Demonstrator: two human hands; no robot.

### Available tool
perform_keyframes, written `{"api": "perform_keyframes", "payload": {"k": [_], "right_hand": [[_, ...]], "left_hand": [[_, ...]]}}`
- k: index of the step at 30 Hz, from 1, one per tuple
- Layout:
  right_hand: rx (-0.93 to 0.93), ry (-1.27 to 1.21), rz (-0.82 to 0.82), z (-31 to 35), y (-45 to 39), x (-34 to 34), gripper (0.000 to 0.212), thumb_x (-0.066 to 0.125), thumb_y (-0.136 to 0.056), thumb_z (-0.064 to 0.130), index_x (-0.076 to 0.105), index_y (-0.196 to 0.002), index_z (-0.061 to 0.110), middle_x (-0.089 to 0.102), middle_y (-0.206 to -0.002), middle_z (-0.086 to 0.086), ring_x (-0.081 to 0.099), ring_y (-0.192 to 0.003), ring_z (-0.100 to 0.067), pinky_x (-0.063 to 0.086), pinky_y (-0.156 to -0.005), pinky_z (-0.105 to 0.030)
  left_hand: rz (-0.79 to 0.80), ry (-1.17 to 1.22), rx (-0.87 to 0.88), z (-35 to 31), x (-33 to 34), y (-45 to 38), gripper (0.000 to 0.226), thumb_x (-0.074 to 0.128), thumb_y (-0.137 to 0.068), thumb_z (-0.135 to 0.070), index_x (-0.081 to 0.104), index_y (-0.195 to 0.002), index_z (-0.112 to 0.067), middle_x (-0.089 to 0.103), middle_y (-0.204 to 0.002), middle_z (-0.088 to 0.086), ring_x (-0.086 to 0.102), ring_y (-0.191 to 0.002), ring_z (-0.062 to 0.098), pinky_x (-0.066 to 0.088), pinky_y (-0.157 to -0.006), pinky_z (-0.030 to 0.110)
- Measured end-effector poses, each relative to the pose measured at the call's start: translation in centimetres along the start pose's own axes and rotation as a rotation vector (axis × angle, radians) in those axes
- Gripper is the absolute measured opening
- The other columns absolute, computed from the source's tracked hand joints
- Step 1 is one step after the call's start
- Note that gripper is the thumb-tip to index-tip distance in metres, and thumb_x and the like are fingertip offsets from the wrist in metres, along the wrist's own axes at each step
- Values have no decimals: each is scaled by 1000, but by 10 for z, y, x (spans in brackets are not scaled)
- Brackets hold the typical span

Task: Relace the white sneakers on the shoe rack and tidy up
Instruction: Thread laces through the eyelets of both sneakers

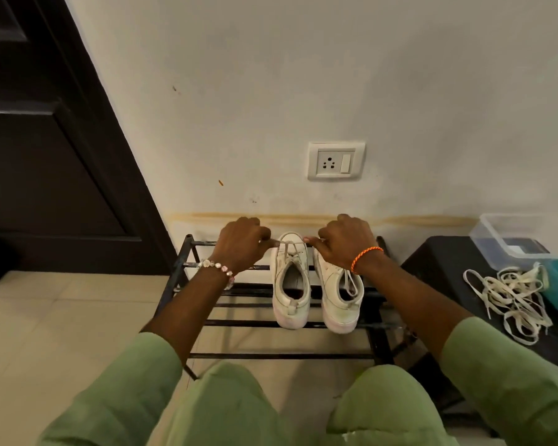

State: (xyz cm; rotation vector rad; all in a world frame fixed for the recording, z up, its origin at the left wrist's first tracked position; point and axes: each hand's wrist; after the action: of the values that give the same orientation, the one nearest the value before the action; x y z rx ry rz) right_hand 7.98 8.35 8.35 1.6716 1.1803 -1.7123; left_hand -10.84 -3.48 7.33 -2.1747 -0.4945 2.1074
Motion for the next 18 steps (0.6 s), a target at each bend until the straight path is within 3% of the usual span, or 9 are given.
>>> {"api": "perform_keyframes", "payload": {"k": [5, 9, 12, 15, 18], "right_hand": [[309, 63, 158, -21, 21, 21, 47, 36, -96, 50, 69, -101, 16, 69, -96, -7, 56, -102, -27, 44, -74, -33], [561, 4, 203, -14, 39, 37, 39, 44, -94, 48, 71, -102, 21, 70, -92, -6, 64, -93, -24, 51, -72, -32], [621, -17, 202, -5, 36, 39, 36, 46, -94, 40, 72, -98, 15, 70, -89, -8, 63, -91, -26, 54, -79, -34], [592, -65, 136, 8, 33, 32, 31, 51, -90, 32, 71, -98, 11, 65, -103, -12, 48, -110, -32, 38, -96, -38], [537, -162, 186, 33, 32, 27, 31, 57, -84, 31, 69, -108, 15, 55, -119, -11, 40, -118, -31, 29, -97, -40]], "left_hand": [[60, 53, -334, 15, 30, 26, 35, 58, -90, -42, 74, -91, -11, 66, -86, 11, 62, -85, 29, 49, -68, 32], [149, 94, -613, 13, 54, 40, 35, 59, -88, -40, 74, -89, -8, 66, -87, 12, 62, -90, 31, 54, -75, 38], [282, 99, -734, 2, 68, 39, 43, 53, -90, -43, 65, -112, -7, 60, -117, 13, 52, -114, 33, 46, -92, 42], [441, 121, -833, -7, 66, 34, 49, 52, -90, -39, 52, -129, -10, 37, -140, 19, 31, -132, 36, 31, -105, 46], [435, 305, -717, -21, 67, 24, 58, 57, -88, -30, 38, -139, -9, 20, -151, 19, 20, -139, 36, 21, -111, 48]]}}
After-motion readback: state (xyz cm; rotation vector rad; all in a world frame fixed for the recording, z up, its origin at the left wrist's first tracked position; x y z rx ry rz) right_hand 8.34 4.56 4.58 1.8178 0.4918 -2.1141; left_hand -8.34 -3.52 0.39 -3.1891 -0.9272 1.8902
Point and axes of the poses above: each hand's wrist, its own y-axis away from the middle knuckle, its own x-axis out of the palm, z = x × y
